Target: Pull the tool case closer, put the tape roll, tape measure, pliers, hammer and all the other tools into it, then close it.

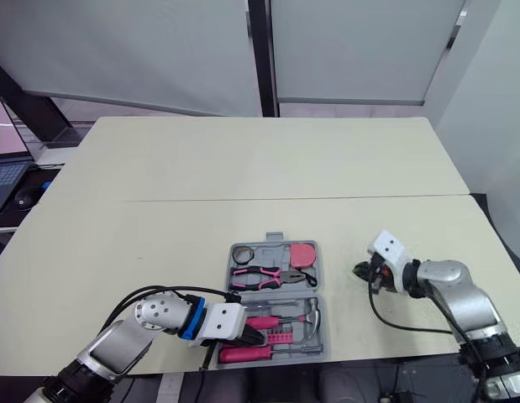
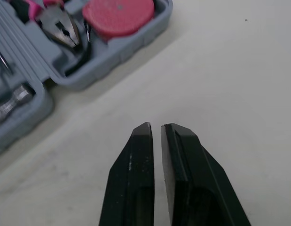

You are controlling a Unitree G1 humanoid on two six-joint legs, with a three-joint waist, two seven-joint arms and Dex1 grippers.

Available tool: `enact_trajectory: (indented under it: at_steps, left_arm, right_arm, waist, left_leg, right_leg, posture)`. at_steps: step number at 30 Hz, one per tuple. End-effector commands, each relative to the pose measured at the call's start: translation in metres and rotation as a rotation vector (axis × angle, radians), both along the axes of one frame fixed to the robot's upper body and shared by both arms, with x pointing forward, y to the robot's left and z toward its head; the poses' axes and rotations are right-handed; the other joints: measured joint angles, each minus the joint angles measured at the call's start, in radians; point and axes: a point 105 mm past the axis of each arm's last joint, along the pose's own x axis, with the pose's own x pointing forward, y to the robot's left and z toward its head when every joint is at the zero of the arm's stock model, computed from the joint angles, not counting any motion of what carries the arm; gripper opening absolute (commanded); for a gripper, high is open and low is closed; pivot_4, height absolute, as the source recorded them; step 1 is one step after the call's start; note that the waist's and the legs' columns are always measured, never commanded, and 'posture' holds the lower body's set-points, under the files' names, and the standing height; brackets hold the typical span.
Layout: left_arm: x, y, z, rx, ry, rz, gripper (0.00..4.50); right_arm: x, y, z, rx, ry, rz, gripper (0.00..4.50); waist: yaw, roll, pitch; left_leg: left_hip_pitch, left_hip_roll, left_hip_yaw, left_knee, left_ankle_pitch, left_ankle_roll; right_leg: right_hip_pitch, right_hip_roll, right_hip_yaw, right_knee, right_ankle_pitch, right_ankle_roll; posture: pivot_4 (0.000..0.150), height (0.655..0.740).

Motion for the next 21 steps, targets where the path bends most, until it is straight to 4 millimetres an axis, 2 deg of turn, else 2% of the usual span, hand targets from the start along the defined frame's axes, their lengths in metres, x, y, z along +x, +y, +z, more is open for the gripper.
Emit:
enact_trajectory:
  at_steps: [1, 5, 9, 11, 21]
  left_arm:
    - [0.000, 0.005, -0.010, 0.045, 0.017, 0.018, 0.00]
    - [0.002, 0.004, -0.011, 0.050, 0.017, 0.016, 0.00]
    - [0.003, 0.003, -0.012, 0.053, 0.018, 0.009, 0.00]
    - [0.003, 0.002, -0.012, 0.054, 0.019, 0.008, 0.00]
    - [0.002, 0.006, -0.015, 0.065, 0.028, 0.002, 0.00]
  right_arm:
    - [0.003, 0.012, 0.021, 0.081, 0.063, -0.013, 1.70]
    - [0.014, 0.020, 0.021, 0.096, 0.126, -0.065, 2.59]
    - [0.024, 0.028, 0.020, 0.114, 0.163, -0.114, 3.69]
    - [0.026, 0.032, 0.016, 0.111, 0.173, -0.129, 4.38]
    - [0.041, 0.058, -0.007, 0.100, 0.184, -0.224, 4.45]
  waist:
    - [0.001, 0.000, 0.000]
    - [0.002, 0.000, 0.000]
    - [0.003, 0.001, 0.000]
    - [0.002, 0.001, -0.001]
    - [0.000, 0.002, -0.001]
  left_leg:
    - [0.000, 0.000, 0.000, 0.000, 0.000, 0.000]
    - [0.000, 0.000, 0.000, 0.000, 0.000, 0.000]
    - [-0.001, 0.000, 0.000, 0.000, 0.000, 0.000]
    - [-0.001, 0.000, 0.000, 0.000, 0.000, 0.000]
    - [-0.001, 0.000, 0.000, 0.000, 0.000, 0.000]
  right_leg:
    - [0.000, 0.000, 0.000, 0.000, 0.000, 0.000]
    - [0.000, 0.000, 0.000, 0.000, 0.000, 0.000]
    - [0.000, 0.000, 0.000, 0.000, 0.000, 0.000]
    - [-0.001, 0.000, 0.000, 0.000, 0.000, 0.000]
    - [-0.001, 0.000, 0.000, 0.000, 0.000, 0.000]
  posture:
    - [0.150, 0.7400]
    - [0.150, 0.7400]
    - [0.150, 0.7400]
    - [0.150, 0.7400]
    - [0.150, 0.7400]
